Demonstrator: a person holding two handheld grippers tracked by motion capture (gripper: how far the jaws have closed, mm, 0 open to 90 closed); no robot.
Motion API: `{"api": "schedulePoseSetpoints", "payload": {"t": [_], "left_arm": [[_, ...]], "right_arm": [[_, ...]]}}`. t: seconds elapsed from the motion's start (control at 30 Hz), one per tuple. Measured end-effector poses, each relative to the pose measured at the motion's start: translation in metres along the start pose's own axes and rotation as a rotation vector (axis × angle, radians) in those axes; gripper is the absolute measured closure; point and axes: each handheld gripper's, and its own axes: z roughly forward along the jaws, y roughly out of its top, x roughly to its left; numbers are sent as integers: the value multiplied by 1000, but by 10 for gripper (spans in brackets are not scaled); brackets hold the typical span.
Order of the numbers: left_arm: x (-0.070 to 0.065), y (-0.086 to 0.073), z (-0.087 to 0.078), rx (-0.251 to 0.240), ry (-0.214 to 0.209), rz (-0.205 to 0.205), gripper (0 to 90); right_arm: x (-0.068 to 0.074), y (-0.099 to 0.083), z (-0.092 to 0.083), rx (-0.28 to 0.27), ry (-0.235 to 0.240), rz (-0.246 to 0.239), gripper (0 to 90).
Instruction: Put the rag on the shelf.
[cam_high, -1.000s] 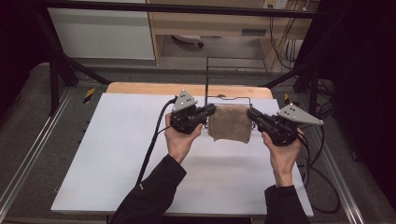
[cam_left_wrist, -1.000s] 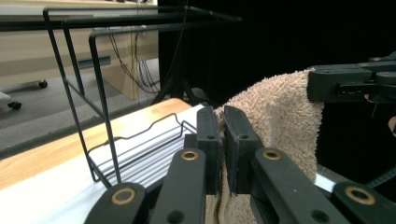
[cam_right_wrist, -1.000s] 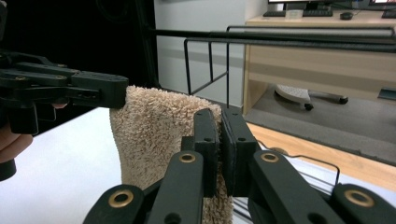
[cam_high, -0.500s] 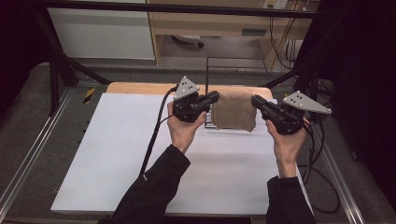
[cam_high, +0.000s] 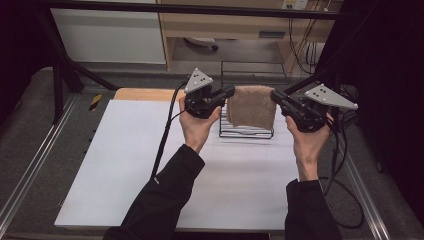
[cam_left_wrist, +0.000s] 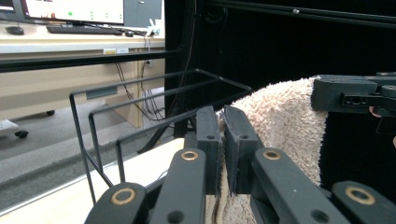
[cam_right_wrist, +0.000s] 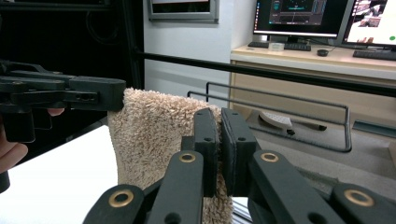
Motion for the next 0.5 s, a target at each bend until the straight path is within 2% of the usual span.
{"api": "schedulePoseSetpoints", "payload": {"t": [0.2,0.5], "left_arm": [[3,10,3,-8,-4,-4,851],[4,27,5,-20,3,19,851]], "right_arm": [[-2,9,2,-7,-7,-6,860],[-7,25,6,-27,-13,-4,860]]}}
